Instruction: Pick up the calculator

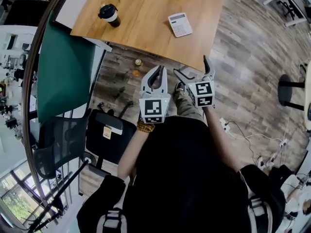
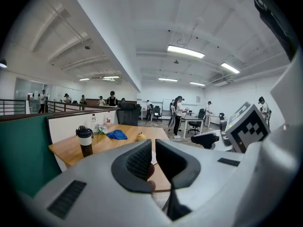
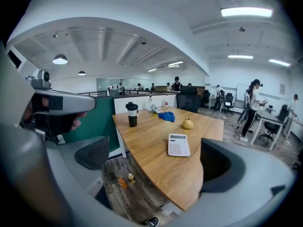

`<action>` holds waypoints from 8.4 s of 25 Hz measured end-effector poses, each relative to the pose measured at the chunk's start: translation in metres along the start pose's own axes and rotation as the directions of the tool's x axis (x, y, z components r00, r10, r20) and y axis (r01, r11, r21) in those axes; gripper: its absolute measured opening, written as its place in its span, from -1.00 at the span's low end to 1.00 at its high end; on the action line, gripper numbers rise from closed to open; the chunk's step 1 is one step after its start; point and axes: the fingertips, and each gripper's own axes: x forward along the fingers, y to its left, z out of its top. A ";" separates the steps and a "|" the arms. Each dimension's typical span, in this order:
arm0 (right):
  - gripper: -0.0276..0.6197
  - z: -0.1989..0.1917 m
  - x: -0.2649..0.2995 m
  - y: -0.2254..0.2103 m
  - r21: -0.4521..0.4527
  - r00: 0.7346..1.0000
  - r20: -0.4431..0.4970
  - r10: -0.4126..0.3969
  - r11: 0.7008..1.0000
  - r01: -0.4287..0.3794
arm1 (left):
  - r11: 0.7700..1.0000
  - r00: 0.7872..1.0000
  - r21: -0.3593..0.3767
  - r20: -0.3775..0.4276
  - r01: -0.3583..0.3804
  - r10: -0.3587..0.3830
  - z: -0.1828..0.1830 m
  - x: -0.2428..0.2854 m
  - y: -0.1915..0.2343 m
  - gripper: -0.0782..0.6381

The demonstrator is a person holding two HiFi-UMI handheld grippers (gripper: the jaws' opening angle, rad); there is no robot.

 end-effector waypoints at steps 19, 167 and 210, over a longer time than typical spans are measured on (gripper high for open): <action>0.94 -0.021 0.065 -0.140 0.108 0.996 -0.012 0.087 0.991 -0.086 | 0.994 0.987 0.052 -0.126 -0.093 0.099 -0.017 0.110 -0.046 -0.66; 0.06 0.170 0.124 -0.177 0.184 0.873 0.399 0.282 0.908 -0.377 | 0.991 0.981 -0.058 0.142 -0.124 0.131 0.078 0.267 -0.003 -0.19; -0.06 0.141 0.072 -0.146 -0.032 0.871 0.403 0.279 0.956 -0.292 | 0.990 0.969 0.108 0.239 -0.093 0.064 0.070 0.211 -0.028 -0.19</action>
